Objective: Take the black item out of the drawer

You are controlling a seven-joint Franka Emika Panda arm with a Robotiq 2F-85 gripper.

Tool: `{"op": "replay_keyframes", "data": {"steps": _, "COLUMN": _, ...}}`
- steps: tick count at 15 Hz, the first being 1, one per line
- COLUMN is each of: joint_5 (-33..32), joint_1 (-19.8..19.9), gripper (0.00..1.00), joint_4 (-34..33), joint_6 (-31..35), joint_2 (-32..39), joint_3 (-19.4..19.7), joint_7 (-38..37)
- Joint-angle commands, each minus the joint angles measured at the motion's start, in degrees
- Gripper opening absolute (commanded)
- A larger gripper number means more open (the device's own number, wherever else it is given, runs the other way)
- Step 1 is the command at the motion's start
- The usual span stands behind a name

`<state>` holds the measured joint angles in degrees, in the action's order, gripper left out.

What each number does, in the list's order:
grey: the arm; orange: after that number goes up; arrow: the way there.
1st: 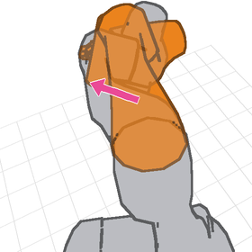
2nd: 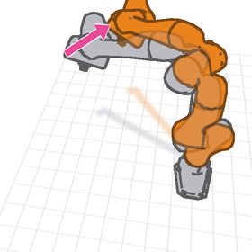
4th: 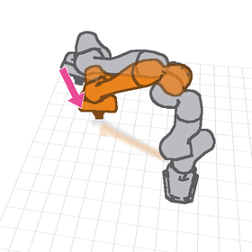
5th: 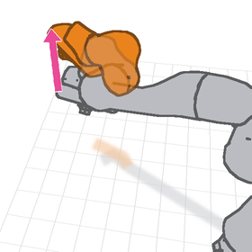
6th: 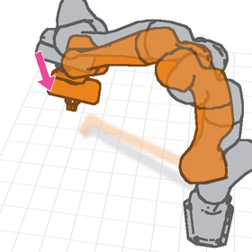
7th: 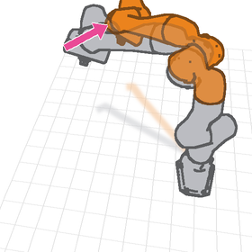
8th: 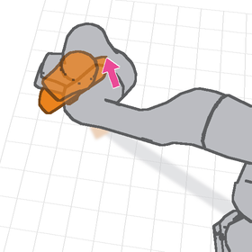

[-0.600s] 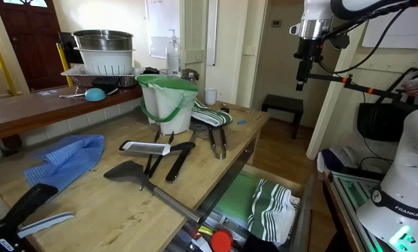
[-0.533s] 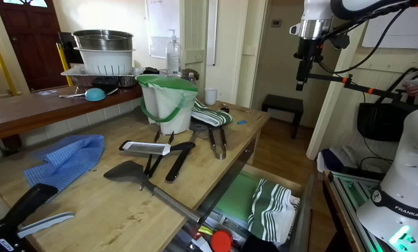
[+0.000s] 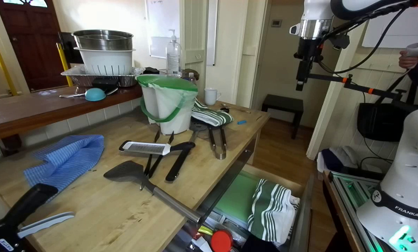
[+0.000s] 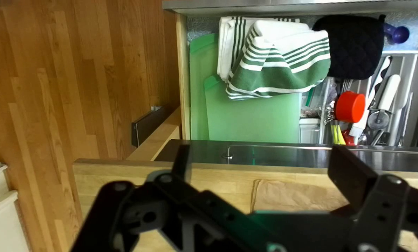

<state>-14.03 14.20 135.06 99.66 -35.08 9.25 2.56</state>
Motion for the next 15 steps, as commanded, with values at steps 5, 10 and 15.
{"op": "replay_keyframes", "data": {"steps": 5, "joint_5": -0.3, "joint_1": -2.3, "gripper": 1.00, "joint_4": 3.2, "joint_6": 1.9, "joint_2": 0.5, "joint_3": 0.6, "joint_7": 1.5}}
{"op": "replay_keyframes", "data": {"steps": 10, "joint_5": -0.1, "joint_1": -3.5, "gripper": 1.00, "joint_4": 11.4, "joint_6": 7.8, "joint_2": 0.3, "joint_3": 0.1, "joint_7": 0.3}}
{"op": "replay_keyframes", "data": {"steps": 15, "joint_5": -1.0, "joint_1": -2.9, "gripper": 1.00, "joint_4": 20.7, "joint_6": 18.4, "joint_2": 3.5, "joint_3": -0.1, "joint_7": -0.2}}
